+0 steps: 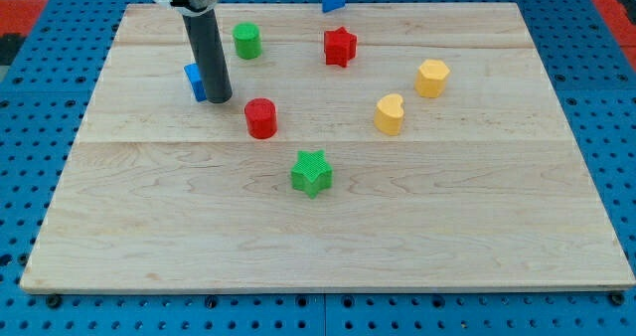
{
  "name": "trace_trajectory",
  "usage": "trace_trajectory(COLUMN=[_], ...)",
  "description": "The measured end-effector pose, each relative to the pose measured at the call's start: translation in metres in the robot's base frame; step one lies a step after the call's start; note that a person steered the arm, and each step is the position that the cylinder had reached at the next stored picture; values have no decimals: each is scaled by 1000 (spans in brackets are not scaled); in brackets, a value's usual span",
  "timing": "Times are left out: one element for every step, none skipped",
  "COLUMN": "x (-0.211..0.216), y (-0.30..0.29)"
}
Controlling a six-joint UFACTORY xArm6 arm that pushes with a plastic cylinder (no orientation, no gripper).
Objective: Keep red circle and blue cube in a diagonal line with green circle
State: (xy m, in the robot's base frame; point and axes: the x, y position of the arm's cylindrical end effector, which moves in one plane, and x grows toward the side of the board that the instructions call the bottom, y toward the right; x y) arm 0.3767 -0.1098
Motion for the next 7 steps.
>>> trace_trajectory(x=[-10,6,70,78,52,47,41], y=[69,107,32,15,51,-5,-26])
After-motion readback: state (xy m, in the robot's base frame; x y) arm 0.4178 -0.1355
